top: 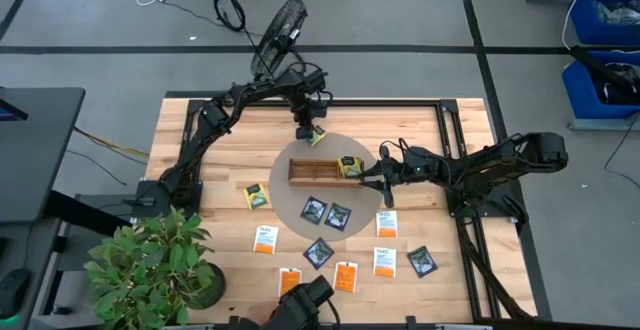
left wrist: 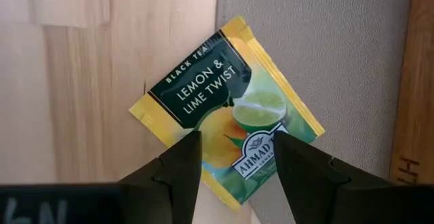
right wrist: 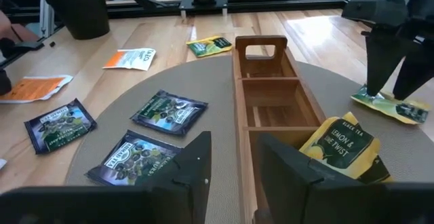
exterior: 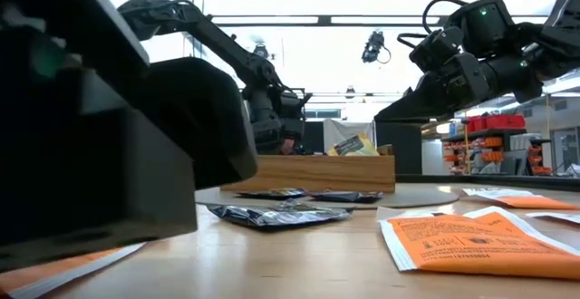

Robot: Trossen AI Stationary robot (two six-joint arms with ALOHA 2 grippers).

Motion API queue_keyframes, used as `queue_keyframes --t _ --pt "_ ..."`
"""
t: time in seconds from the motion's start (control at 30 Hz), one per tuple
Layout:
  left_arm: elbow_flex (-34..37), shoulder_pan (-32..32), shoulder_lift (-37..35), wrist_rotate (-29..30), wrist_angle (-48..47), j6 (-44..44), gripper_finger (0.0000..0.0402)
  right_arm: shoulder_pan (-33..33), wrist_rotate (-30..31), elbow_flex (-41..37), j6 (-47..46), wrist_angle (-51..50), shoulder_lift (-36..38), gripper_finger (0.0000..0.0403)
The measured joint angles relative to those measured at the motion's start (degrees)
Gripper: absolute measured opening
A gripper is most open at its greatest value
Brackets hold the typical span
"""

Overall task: Pick & Place Tea
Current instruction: Put the yellow tea bag into the right section of the wooden organizer

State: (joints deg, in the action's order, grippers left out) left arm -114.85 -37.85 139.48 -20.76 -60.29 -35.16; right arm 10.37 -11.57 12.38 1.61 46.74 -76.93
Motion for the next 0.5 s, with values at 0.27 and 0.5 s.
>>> queue_keyframes --t 0.27,0.5 --pt "0.00 0.05 0.00 0.17 -2.25 -0.27 0.0126 0.00 0.00 0.00 -0.09 -0.04 0.00 0.0126" --pt "0.00 0.79 0.00 -1.95 -4.37 -3.45 0.0010 0.00 0.00 0.00 -0.07 -0.02 0.00 0.0126"
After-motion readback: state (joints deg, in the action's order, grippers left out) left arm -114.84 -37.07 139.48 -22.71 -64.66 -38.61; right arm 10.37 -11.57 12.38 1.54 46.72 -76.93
